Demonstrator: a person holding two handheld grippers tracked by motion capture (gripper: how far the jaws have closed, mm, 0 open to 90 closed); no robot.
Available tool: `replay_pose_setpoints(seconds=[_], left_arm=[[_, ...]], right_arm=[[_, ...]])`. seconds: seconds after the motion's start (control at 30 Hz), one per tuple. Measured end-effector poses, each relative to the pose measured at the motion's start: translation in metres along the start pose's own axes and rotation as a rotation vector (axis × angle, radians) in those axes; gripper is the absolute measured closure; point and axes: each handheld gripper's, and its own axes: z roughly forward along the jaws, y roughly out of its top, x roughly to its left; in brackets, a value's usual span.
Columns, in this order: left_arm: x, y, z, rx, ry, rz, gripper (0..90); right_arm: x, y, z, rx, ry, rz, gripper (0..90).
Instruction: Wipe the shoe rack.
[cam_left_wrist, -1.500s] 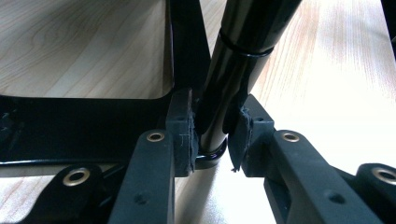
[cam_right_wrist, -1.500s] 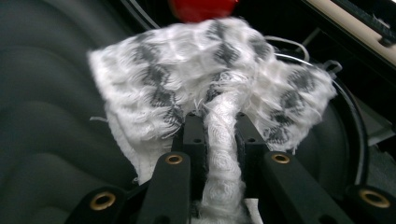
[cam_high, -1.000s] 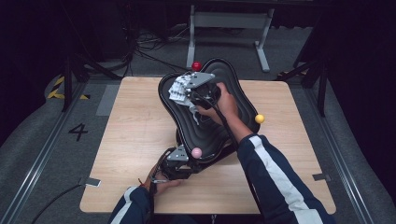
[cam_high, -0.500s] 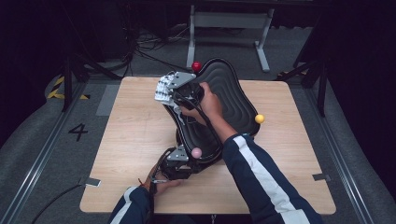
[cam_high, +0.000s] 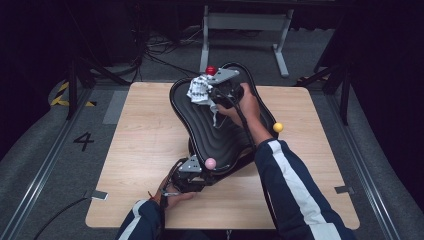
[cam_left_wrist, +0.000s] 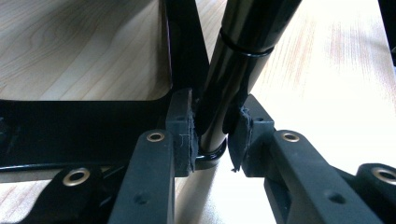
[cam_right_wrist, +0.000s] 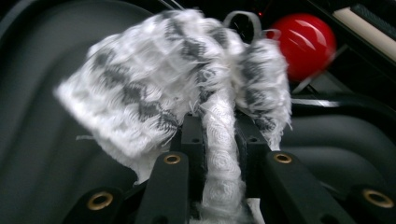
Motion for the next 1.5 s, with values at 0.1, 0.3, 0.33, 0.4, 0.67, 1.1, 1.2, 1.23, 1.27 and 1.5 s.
replay_pose_setpoints(seconds=[0.1, 0.3, 0.33, 0.4, 0.67, 1.1, 1.2, 1.23, 1.27, 1.5], left_arm=[[0.000, 0.000, 0.000, 0.000, 0.000, 0.000, 71.1], [0.000, 0.000, 0.000, -0.002, 0.001, 0.003, 71.1], [0.000, 0.000, 0.000, -0.001, 0.001, 0.001, 71.1], [0.000, 0.000, 0.000, -0.002, 0.001, 0.003, 71.1], [0.000, 0.000, 0.000, 0.001, -0.002, 0.002, 71.1], [0.000, 0.000, 0.000, 0.002, -0.004, 0.005, 71.1], [0.000, 0.000, 0.000, 0.002, -0.004, 0.006, 71.1], [0.001, 0.000, 0.000, 0.002, -0.004, 0.006, 71.1], [0.001, 0.000, 0.000, 0.002, -0.004, 0.006, 71.1], [0.000, 0.000, 0.000, 0.000, -0.004, 0.003, 71.1]], right_arm=[[-0.012, -0.007, -0.002, 0.018, -0.032, 0.009, 77.6], [-0.038, -0.020, -0.003, 0.046, -0.112, 0.064, 77.7], [-0.043, -0.023, -0.003, 0.052, -0.128, 0.072, 77.7], [-0.052, -0.028, -0.004, 0.061, -0.139, 0.100, 77.7], [-0.084, -0.047, -0.007, 0.107, -0.187, 0.166, 78.0], [-0.079, -0.037, -0.003, 0.117, -0.204, 0.119, 77.9], [-0.078, -0.032, -0.002, 0.107, -0.189, 0.116, 77.8], [-0.076, -0.030, -0.001, 0.103, -0.185, 0.110, 77.8], [-0.073, -0.028, 0.000, 0.101, -0.181, 0.100, 77.8], [-0.053, -0.013, 0.003, 0.078, -0.127, 0.039, 78.0]])
